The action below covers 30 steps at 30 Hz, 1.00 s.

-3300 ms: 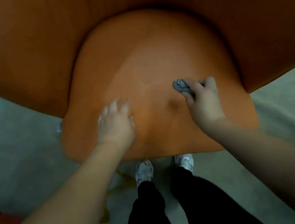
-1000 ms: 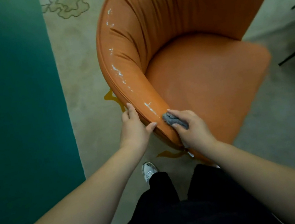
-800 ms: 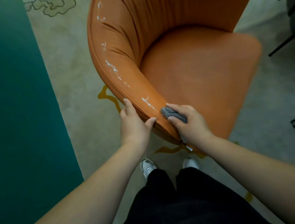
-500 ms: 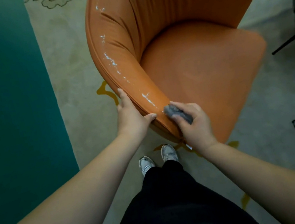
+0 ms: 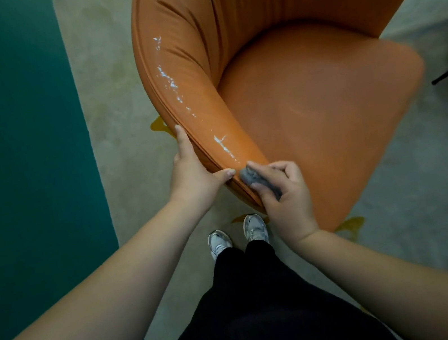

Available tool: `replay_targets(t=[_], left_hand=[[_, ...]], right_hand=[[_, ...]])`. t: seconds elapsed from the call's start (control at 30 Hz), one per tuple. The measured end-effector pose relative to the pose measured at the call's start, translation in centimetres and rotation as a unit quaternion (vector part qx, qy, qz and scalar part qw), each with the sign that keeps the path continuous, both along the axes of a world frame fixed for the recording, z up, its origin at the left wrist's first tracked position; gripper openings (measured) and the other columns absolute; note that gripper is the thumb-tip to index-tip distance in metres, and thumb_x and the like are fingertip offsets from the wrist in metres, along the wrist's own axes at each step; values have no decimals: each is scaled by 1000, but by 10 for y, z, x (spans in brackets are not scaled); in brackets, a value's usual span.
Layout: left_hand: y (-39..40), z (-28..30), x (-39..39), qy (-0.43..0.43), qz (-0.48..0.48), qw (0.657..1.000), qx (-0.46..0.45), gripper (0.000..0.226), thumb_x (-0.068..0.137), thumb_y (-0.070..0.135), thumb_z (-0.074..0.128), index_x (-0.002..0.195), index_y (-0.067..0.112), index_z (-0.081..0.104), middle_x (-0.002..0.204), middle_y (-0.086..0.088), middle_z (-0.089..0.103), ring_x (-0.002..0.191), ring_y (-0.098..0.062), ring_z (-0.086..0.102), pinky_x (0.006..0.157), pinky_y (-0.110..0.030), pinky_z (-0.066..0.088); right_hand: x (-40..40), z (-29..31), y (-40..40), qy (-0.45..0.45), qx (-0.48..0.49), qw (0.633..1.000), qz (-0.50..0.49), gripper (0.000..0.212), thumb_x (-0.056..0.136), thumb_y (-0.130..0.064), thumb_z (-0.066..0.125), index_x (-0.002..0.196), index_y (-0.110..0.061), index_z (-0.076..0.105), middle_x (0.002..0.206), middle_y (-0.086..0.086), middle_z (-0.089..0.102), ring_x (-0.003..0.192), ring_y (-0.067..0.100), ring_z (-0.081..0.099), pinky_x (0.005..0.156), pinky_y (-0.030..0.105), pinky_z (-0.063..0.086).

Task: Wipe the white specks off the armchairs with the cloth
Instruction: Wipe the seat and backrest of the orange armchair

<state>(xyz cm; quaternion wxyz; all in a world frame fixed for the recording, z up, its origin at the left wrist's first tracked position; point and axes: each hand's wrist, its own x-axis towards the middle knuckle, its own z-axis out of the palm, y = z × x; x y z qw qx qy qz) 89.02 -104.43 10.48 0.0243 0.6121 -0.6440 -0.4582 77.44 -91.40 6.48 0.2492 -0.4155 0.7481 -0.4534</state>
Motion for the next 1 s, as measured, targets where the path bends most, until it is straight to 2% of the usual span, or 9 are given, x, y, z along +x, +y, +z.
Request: replay_targets(t=[0.13, 0.23, 0.3, 0.43, 0.47, 0.6, 0.67, 0.83, 1.0], left_hand=[[-2, -1, 3, 20, 12, 1000, 12, 119, 77, 33, 78, 149, 37, -16, 157, -4, 23, 130, -26, 46, 109, -48, 37], [-7, 1, 5, 45, 26, 999, 7, 105, 86, 28, 70, 150, 35, -13, 158, 0, 22, 139, -21, 35, 112, -44, 33], [-10, 1, 7, 57, 37, 998, 11, 106, 85, 25, 70, 150, 38, -12, 158, 1, 23, 132, -21, 45, 109, -45, 38], [-14, 2, 7, 58, 42, 997, 16, 104, 86, 25, 70, 149, 40, -12, 158, 0, 23, 131, -22, 46, 107, -46, 40], [-15, 2, 7, 54, 43, 998, 12, 102, 87, 27, 69, 150, 40, -11, 158, -1, 24, 134, -22, 42, 107, -47, 40], [-18, 1, 9, 60, 58, 997, 10, 101, 85, 32, 69, 148, 44, -9, 155, 1, 31, 135, -21, 40, 103, -48, 44], [-21, 1, 8, 60, 65, 996, 11, 103, 84, 31, 70, 148, 45, -9, 154, 1, 32, 134, -21, 42, 103, -48, 44], [-26, 3, 6, 67, 85, 994, 21, 104, 83, 27, 70, 146, 49, -9, 154, 3, 33, 133, -19, 43, 101, -48, 45], [-33, 4, 5, 85, 108, 990, 28, 95, 89, 24, 64, 148, 46, -7, 152, 2, 37, 132, -18, 45, 102, -49, 45]], right_hand=[[-6, -2, -16, -16, 11, 1000, -23, 36, 88, -10, 64, 122, -22, 64, 103, 7, 50, 96, 12, 48, 90, 13, 40], [-2, -4, -4, 36, -41, 998, 32, 32, 89, -19, 60, 121, -18, 66, 104, 5, 49, 97, 20, 52, 89, 32, 46], [-3, -6, -13, 34, -45, 997, 42, 33, 87, -21, 60, 119, -20, 67, 104, 4, 48, 97, 23, 53, 87, 38, 48], [-13, -3, -47, -5, -5, 999, 36, 34, 85, -12, 65, 119, -17, 68, 105, 5, 48, 98, 8, 47, 92, 11, 39], [-14, -3, -48, 2, -3, 999, 45, 34, 86, -13, 64, 120, -17, 67, 105, 5, 47, 99, 8, 47, 93, 12, 38], [-13, -1, -20, 54, -46, 992, 105, 36, 88, -20, 58, 123, -25, 63, 107, 4, 47, 101, 22, 50, 91, 36, 45], [-14, -2, -25, 54, -49, 991, 108, 35, 87, -20, 59, 121, -25, 65, 107, 2, 47, 100, 23, 51, 89, 42, 47], [-20, -1, -71, 45, -39, 991, 119, 39, 85, -12, 64, 120, -29, 64, 107, 5, 49, 102, 29, 52, 91, 44, 47], [-21, -2, -46, 41, -42, 990, 130, 40, 83, -10, 65, 119, -28, 65, 107, 5, 50, 102, 26, 52, 91, 45, 47]])
